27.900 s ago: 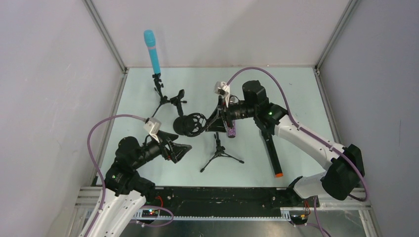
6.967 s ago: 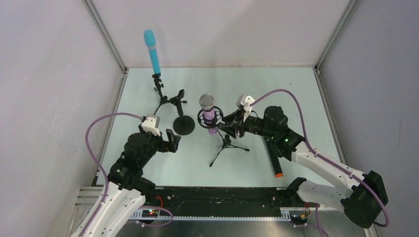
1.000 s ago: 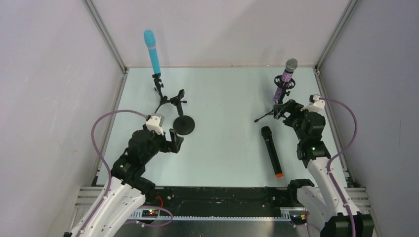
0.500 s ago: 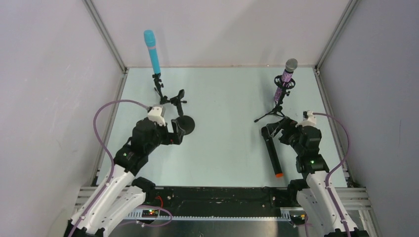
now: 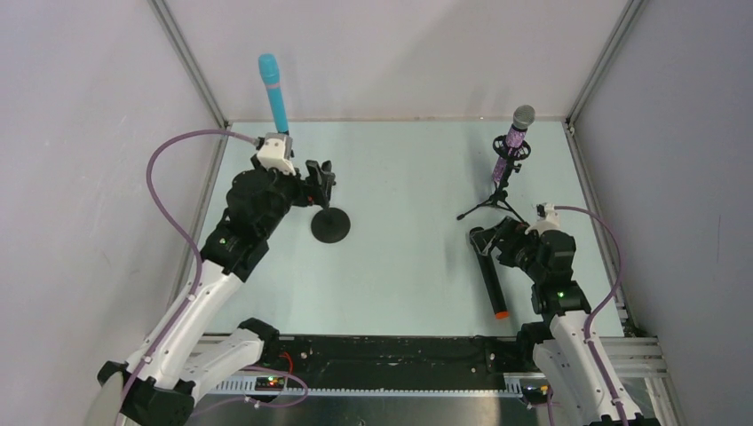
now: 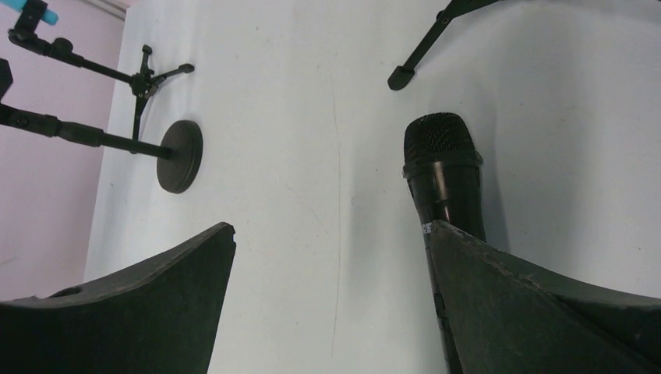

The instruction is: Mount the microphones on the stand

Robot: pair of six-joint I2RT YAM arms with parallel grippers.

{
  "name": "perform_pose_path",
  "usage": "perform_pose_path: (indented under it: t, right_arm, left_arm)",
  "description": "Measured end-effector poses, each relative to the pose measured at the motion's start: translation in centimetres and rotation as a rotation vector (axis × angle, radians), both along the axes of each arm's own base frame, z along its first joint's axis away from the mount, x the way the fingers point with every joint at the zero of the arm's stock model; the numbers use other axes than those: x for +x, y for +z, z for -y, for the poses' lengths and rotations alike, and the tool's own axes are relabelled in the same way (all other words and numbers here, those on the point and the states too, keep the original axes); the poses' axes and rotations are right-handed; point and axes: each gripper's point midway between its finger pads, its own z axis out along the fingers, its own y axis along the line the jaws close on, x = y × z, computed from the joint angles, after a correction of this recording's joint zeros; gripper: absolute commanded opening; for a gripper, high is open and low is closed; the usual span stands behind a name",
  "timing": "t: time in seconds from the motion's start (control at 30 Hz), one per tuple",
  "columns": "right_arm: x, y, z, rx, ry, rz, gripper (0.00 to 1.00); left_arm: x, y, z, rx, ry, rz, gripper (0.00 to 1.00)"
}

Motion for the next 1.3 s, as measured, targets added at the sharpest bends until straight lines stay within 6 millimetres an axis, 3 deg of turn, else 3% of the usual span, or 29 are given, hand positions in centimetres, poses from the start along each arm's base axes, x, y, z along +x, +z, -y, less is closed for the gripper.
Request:
perform_pose_path:
  t: [0.17,0.33,0.5,0.77,1.13,1.2,1.3]
  right_arm:
    - [-0.5,-0.2,-0.2,-0.006,0.023,-0.006,1.00]
    - [-0.8,-0.3,-0.6,0.000,0.049,-0.008,0.99]
    - [-1.0,-0.7,-1.0,0.006,0.073,-0.025,1.00]
    - [-1.6,-1.8,-1.4,0.017,0.100,-0.055,0.98]
    - [-1.9,-2.4,-1.6,0.021,0.110,-0.071,0.98]
    - [-1.9,-2.4,-1.6,0.021,0.111,-0.072,0.98]
    - [-1.9,-2.4,-1.6,0.021,0.111,-0.074,0.98]
  left_arm:
    - [1.8,2.1,0.3,0.062,-0.017,0.128,0.98]
    - [3.8,2.2,0.6,0.169,-0.032,0.196,0.98]
    - [5.6,-0.5,1.4,0.268,-0.075,0.161,0.98]
    - [6.8,-3.4,1.4,0.307,-0.091,0.106,0.98]
    - [6.5,-8.3,0.7,0.311,-0.086,-0.005,0.99]
    - [6.4,-8.7,0.8,0.311,-0.090,-0.014,0.92]
    - [6.4,-9.3,0.9,0.308,-0.098,-0.031,0.90]
